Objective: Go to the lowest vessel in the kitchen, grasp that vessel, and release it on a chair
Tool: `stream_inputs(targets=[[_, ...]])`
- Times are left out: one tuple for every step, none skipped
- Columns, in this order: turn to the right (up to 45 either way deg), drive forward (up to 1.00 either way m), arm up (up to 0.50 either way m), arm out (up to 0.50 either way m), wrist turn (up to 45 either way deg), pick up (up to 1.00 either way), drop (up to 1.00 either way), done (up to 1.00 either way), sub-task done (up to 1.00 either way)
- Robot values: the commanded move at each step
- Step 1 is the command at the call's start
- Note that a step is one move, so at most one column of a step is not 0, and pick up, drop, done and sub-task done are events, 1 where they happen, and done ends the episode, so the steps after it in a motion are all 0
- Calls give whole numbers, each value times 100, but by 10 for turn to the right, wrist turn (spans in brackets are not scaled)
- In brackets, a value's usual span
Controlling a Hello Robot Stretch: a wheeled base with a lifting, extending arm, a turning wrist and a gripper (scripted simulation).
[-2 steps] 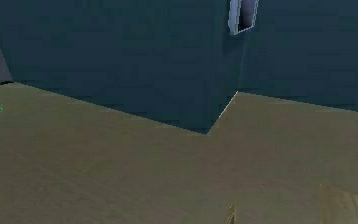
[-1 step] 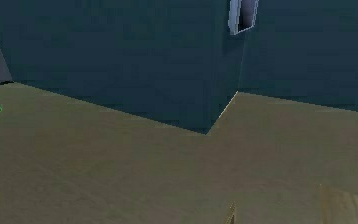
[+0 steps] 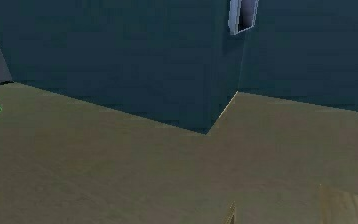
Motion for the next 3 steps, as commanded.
stream_inputs(targets=[[0, 0, 0, 46, 0, 0, 0, 0, 0], [0, 0, 0, 0, 450, 0, 0, 0, 0], [0, 0, 0, 0, 450, 0, 0, 0, 0]])
